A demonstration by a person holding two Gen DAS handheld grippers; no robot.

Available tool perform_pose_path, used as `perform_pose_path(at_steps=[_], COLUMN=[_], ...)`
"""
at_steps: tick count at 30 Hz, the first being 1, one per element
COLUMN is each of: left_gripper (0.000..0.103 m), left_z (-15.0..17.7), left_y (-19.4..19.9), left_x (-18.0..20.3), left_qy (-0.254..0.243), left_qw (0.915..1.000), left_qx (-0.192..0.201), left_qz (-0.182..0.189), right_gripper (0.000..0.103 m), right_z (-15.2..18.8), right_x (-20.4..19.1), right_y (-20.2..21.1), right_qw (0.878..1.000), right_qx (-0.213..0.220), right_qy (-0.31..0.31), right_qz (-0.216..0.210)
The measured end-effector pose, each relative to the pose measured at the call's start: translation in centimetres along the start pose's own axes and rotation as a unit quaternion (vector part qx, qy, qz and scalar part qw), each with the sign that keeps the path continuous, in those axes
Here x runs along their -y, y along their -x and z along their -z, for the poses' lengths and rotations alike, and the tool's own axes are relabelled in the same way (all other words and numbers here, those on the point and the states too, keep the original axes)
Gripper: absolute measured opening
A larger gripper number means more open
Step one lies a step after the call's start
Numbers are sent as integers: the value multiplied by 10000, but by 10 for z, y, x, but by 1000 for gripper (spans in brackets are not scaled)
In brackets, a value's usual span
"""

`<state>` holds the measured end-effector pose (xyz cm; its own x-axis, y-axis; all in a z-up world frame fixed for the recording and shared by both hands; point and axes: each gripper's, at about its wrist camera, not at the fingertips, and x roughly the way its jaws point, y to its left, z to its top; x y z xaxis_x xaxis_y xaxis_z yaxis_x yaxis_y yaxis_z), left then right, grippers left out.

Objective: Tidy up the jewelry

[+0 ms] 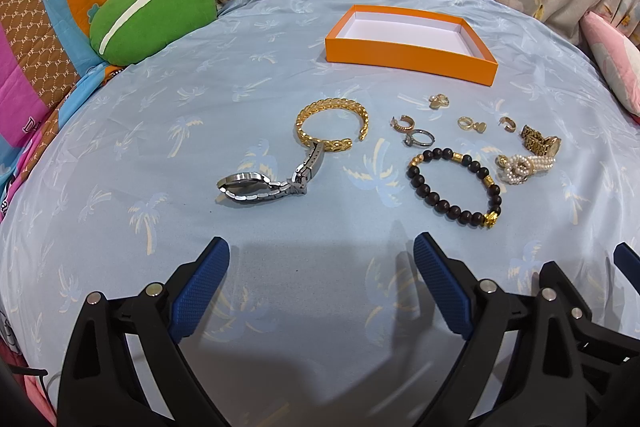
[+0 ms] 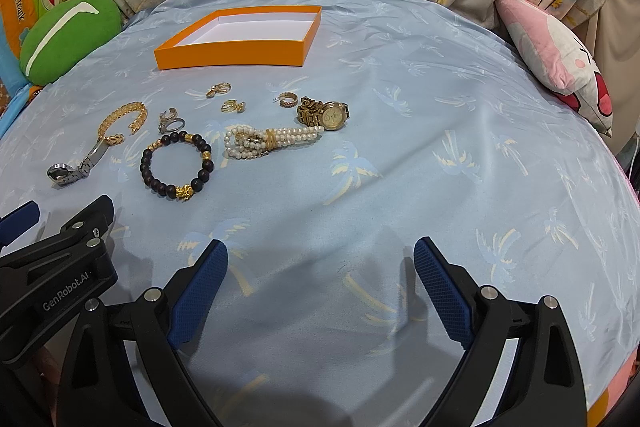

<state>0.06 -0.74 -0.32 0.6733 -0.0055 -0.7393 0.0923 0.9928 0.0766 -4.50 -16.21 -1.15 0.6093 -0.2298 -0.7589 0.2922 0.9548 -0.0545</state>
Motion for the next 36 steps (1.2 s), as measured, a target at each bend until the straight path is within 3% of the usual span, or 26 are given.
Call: perform_pose_path(at_steps=[21,24,28,31,36], left_gripper=[90,91,93,95,95], left_z=[0,0,1,-2,-23], left_y=[0,1,5,3,-7], left_x=[-1,-2,-12,-25,-48], left_qy=[0,75,222,290,468], left_qw=[10000,9999,9994,9995,9988], left_qx=[-4,26,137,102,-61], left_qz=[5,134,233,90,106], right_gripper=[92,92,92,92,88], right_z=[-1,-2,1,-2,-25], right_x=[0,-2,2,8,23], right_y=[-1,0,7,4,-1], right_qw=[10000,10000,9999,9996,9993], right_qx=[-4,0,127,121,243], right_qy=[1,-4,-16,-90,-213], right_qz=[-1,-19,-107,-218,-190])
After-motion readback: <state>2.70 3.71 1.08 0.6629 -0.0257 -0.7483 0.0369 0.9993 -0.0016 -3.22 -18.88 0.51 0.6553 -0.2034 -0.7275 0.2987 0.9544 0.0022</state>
